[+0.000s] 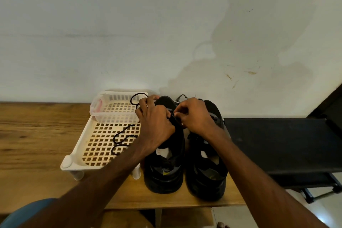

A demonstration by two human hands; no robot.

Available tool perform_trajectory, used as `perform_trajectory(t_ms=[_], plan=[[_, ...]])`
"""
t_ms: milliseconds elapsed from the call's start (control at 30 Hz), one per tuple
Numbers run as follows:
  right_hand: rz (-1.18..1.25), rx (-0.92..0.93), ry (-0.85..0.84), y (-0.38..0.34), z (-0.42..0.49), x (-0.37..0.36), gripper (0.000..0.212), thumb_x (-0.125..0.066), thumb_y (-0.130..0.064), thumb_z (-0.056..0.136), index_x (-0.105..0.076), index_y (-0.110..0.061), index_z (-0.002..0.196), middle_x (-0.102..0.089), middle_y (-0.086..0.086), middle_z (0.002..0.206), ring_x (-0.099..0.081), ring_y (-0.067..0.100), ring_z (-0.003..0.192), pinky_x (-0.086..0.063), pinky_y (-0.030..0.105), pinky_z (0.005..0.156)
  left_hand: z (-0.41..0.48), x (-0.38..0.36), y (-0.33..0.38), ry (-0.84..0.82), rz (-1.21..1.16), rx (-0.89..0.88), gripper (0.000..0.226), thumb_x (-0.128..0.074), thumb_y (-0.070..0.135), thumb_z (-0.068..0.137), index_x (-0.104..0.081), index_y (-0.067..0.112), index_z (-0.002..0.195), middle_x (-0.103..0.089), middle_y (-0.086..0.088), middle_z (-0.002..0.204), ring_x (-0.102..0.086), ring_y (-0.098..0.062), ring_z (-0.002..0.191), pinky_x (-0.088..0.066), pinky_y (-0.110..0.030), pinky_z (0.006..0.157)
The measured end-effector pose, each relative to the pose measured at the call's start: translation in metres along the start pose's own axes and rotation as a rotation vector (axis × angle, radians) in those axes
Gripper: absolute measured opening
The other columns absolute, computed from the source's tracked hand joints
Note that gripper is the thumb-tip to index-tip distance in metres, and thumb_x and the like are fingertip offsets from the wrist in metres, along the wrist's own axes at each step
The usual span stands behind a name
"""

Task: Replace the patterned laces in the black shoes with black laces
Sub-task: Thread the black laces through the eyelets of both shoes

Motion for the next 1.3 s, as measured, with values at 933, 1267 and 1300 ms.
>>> perform_trajectory(t_ms=[933, 1267, 1300], plan=[[-0.075, -0.009, -0.031, 0.009, -0.006, 0.014, 0.01, -0.074, -0.014, 0.092, -0.08, -0.021, 0.088, -0.075, -0.003, 0.092, -0.07, 0.011, 0.082, -0.061, 0.034, 0.084, 0.025, 0.071, -0.021, 0.473, -0.595, -0.2, 0.01, -0.069, 0.023, 0.095, -0.07, 0.032, 0.1, -0.064, 0.028, 0.096, -0.055, -0.003, 0.102, -0.042, -0.013, 0.079], [1.028, -0.021, 0.176, -0.014, -0.006, 0.061, 0.012, -0.053, -0.016, 0.103, -0.063, -0.012, 0.097, -0.078, 0.007, 0.097, -0.074, 0.02, 0.098, -0.053, 0.033, 0.094, 0.038, 0.055, -0.051, 0.276, -0.312, -0.033, 0.019, -0.07, 0.034, 0.085, -0.08, 0.021, 0.095, -0.076, 0.005, 0.101, -0.064, -0.024, 0.107, -0.052, -0.051, 0.096], [1.254, -0.025, 0.182, -0.015, -0.008, 0.068, 0.012, -0.052, -0.015, 0.103, -0.059, -0.011, 0.095, -0.076, 0.009, 0.087, -0.074, 0.024, 0.086, -0.056, 0.037, 0.091, 0.039, 0.055, -0.054, 0.246, -0.269, 0.005, 0.02, -0.069, 0.036, 0.084, -0.08, 0.021, 0.093, -0.076, 0.004, 0.1, -0.064, -0.025, 0.106, -0.051, -0.052, 0.096]])
Point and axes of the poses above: each hand's wrist, its own z-axis towards the middle knuckle, its own x-axis out of the back of the hand, y = z × x, the point moved 3 cm from there along z, towards the middle knuckle
